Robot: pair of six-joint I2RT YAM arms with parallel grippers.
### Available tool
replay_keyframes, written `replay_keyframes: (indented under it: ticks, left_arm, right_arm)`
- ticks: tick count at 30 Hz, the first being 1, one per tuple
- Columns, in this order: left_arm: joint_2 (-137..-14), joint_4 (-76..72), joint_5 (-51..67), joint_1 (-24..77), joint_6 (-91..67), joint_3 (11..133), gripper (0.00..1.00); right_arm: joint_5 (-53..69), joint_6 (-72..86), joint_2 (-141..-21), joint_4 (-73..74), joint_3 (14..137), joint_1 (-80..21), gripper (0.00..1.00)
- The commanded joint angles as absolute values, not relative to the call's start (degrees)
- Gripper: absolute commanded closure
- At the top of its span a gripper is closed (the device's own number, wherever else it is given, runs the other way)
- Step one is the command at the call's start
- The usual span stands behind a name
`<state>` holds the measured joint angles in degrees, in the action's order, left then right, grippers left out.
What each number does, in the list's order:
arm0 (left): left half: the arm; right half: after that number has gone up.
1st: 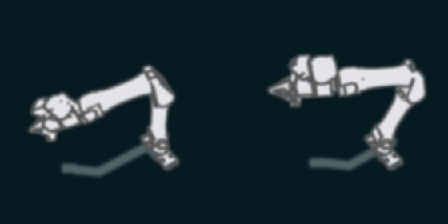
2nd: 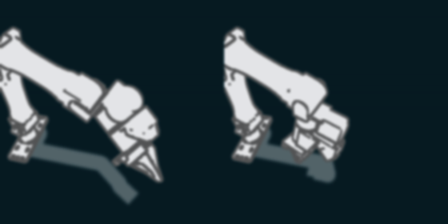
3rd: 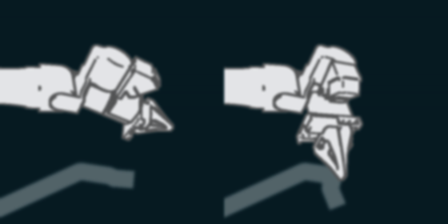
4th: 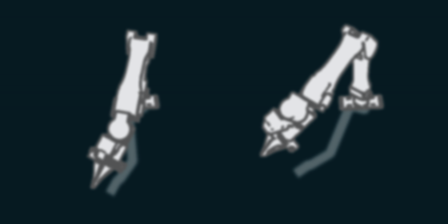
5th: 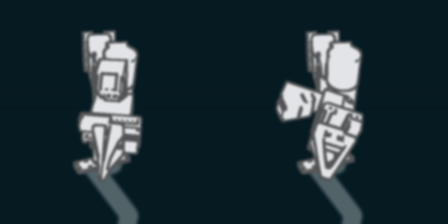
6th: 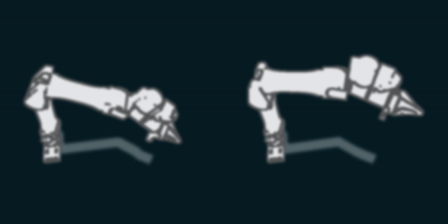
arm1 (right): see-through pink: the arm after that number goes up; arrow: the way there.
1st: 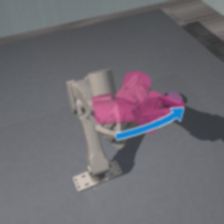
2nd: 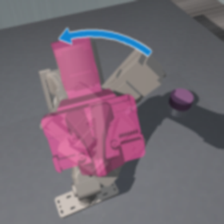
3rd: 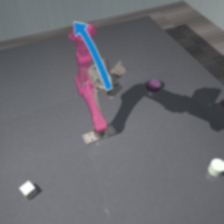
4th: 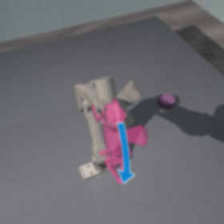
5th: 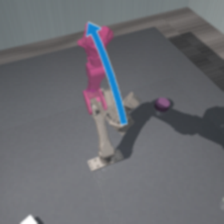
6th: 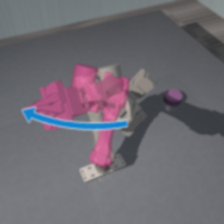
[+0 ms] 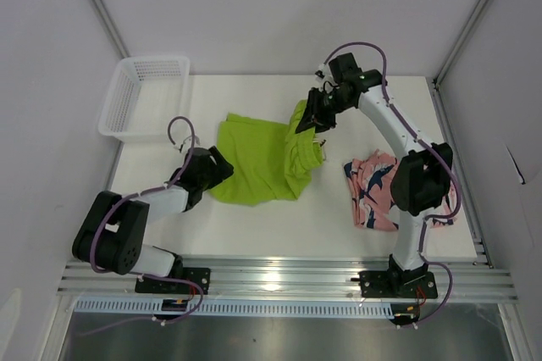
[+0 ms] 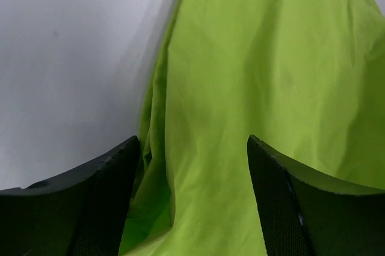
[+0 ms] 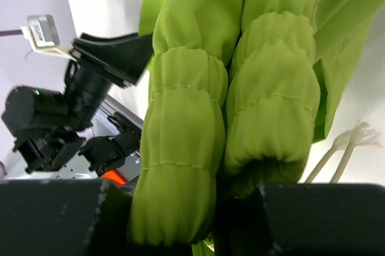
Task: Fold and stack the shorts
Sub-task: Fold the shorts
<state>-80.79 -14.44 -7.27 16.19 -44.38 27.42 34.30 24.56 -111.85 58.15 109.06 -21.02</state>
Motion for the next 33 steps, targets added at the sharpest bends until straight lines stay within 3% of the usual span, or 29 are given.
replay_keyframes:
  ticks: [1, 6, 21, 33]
  left_arm:
    - [-80.7, -13.2, -7.6, 19.7, -43.9, 25.9, 0.26]
    - [-82.9, -13.4, -8.6, 22.8, -45.1, 25.6, 0.31]
    - [-77.6, -7.6, -12.9, 25.2, -43.2, 24.9, 0.33]
    - [-73.8, -5.0, -13.2, 25.3, -42.2, 25.3, 0.32]
  right_arm:
    - [33.8, 28.6, -113.5, 55.8, 114.4, -23.5, 1.0]
    - [31.6, 31.4, -117.4, 55.2, 120.7, -26.4, 1.0]
    - [31.5, 32.3, -124.3, 60.5, 134.3, -31.0, 1.0]
    - [31.1, 30.6, -125.3, 62.9, 134.1, -33.0, 0.99]
